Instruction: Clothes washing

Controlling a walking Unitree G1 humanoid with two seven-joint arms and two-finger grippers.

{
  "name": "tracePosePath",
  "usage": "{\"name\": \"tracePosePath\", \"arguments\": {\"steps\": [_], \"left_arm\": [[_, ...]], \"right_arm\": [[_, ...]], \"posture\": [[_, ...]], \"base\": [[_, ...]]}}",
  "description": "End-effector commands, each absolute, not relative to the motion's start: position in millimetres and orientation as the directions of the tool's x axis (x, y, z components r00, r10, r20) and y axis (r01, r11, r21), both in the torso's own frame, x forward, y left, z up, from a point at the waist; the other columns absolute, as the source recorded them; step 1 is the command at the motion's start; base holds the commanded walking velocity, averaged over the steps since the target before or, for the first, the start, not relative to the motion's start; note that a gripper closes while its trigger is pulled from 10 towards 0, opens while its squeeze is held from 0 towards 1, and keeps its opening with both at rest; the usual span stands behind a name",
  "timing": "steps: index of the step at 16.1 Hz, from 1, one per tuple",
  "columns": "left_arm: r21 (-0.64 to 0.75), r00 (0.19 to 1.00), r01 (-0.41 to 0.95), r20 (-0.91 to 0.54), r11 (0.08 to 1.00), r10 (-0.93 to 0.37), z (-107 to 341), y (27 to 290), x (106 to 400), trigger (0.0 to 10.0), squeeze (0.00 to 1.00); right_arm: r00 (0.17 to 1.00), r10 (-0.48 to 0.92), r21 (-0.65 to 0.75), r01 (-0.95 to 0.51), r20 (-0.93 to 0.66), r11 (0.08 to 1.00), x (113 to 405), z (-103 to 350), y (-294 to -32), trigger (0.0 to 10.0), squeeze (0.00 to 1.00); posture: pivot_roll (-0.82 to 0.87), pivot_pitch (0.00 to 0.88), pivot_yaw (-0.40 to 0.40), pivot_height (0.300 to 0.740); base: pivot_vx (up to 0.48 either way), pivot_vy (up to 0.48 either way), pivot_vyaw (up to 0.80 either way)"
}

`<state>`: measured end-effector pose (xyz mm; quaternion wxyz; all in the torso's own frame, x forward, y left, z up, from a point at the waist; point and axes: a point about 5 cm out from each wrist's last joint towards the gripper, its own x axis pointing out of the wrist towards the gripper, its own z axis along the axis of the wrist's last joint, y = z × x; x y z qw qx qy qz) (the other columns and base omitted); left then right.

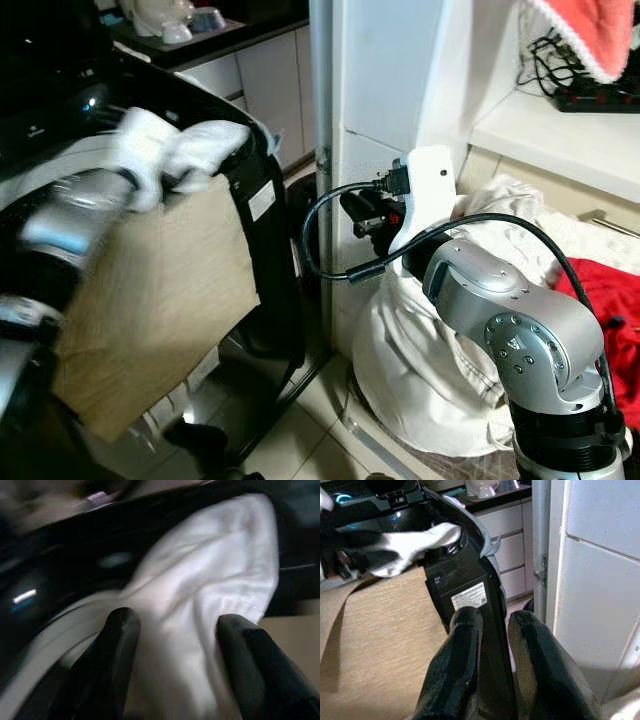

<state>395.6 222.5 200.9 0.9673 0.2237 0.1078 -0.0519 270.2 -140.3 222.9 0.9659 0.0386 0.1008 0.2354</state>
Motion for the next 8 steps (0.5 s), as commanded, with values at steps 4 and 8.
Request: {"name": "tracePosePath", "arguments": {"steps": [4, 8], "left_arm": [[0.323, 0.934, -0.342, 0.017, 0.883, 0.356, 243.2, 294.0, 387.7, 10.0, 0.00], [0.178, 0.998, 0.027, 0.043, 0.984, -0.036, 239.9, 243.1, 394.0, 10.0, 0.00]], "right_arm": [[0.871, 0.467, 0.107, -0.455, -0.152, 0.884, 270.6, 229.4, -139.5, 10.0, 0.00], [0.928, 0.349, 0.128, -0.333, -0.131, 0.934, 275.8, 227.6, -151.8, 10.0, 0.00]], "posture": [[-0.19, 0.000, 0.104, 0.740], [-0.18, 0.000, 0.091, 0.740]], "base": [[0.000, 0.000, 0.00], [0.000, 0.000, 0.00]]}}
